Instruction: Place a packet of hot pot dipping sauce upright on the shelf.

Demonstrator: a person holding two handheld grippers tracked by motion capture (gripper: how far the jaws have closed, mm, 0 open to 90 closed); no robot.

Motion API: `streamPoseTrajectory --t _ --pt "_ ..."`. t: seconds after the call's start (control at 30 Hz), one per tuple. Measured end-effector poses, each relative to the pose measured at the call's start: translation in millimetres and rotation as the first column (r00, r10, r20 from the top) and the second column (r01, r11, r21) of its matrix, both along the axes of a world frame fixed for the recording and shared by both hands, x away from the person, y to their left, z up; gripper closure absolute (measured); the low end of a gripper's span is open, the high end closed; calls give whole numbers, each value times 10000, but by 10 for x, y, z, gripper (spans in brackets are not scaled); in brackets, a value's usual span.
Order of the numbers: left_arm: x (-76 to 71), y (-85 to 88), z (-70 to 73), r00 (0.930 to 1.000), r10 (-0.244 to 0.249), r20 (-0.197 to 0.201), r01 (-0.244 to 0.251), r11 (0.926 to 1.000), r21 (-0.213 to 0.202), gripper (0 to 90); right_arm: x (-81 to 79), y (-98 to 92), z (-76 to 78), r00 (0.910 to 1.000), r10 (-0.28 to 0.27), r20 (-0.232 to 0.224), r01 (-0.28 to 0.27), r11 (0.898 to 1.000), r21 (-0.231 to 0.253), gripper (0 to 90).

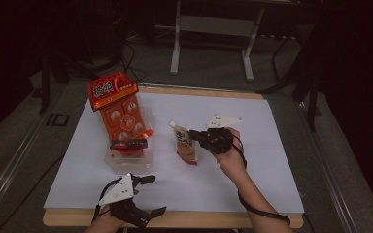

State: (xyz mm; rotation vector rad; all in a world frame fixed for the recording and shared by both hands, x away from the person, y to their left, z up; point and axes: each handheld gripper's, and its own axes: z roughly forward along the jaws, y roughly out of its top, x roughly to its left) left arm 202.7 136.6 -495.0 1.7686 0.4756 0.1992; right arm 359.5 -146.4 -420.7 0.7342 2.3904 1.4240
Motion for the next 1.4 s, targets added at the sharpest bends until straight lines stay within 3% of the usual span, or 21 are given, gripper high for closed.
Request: streamPoseTrajectory --t 0.33,0.43,0.73,0.9,1.03,1.4 --pt "31 41 92 9992 358 188 -355 9992 -161 34 -174 -189 191 9996 129 234 -137 9993 354 900" --pt "63 37 131 9996 269 -28 -270 9994 -198 35 -255 -237 239 9992 255 318 -267 9988 403 900" --pt "107 15 204 9999 -67 104 69 9998 -203 35 -522 -358 397 9953 742 616 -778 9953 585 900" --pt "172 18 288 9998 -55 178 62 9993 -372 36 -736 -400 496 9893 1193 843 -1260 9889 784 900" --pt "219 15 350 9997 37 232 -31 9997 -262 49 -852 -404 529 9846 1514 871 -1592 9831 905 900" --pt "312 -35 537 9985 -90 545 107 9995 -310 142 -1080 -376 553 9706 2184 1011 -2292 9669 1119 900"
